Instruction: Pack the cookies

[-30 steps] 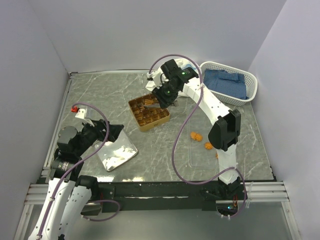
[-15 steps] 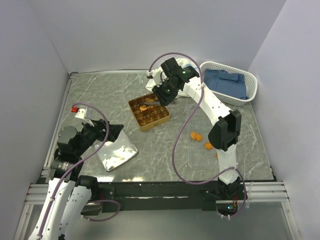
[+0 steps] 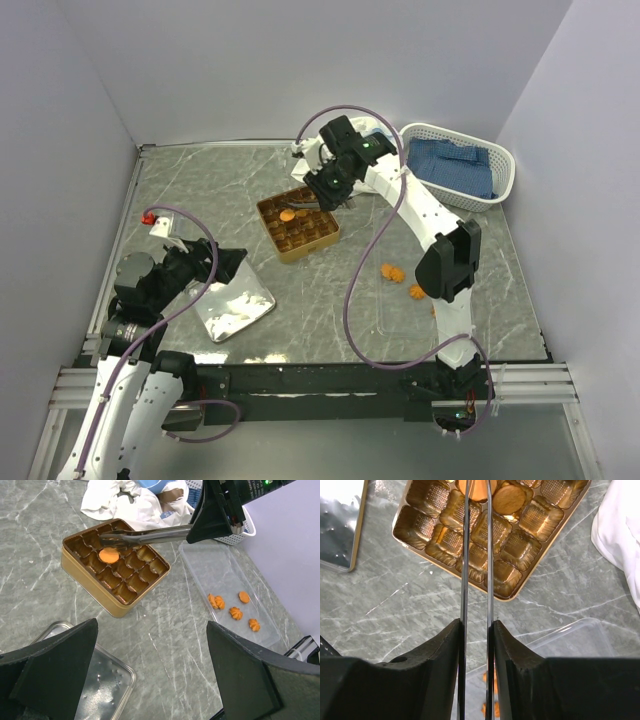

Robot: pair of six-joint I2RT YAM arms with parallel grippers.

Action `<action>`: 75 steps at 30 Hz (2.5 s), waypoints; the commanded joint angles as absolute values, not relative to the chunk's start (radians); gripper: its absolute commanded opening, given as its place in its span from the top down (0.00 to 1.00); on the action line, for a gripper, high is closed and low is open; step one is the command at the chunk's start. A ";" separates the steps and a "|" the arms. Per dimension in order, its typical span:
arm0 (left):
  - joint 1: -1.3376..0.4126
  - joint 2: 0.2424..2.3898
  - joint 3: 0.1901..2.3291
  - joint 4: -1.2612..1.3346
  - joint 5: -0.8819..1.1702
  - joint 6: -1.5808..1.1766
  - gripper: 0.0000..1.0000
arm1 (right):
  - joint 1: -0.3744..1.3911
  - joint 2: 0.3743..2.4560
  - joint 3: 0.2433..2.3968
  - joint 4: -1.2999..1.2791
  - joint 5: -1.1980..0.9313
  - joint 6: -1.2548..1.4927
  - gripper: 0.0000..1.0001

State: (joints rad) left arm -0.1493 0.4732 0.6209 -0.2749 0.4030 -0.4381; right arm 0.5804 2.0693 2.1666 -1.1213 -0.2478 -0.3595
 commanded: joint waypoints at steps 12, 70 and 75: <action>-0.143 0.468 0.620 -0.235 0.408 -0.425 0.04 | 0.600 2.117 2.224 -1.118 -0.235 -0.365 0.64; -0.141 0.471 0.620 -0.235 0.410 -0.425 0.04 | 0.655 1.988 2.100 -1.062 -0.091 -0.746 0.51; -0.141 0.471 0.620 -0.232 0.410 -0.423 0.03 | 0.658 2.002 2.109 -1.055 -0.081 -0.742 0.51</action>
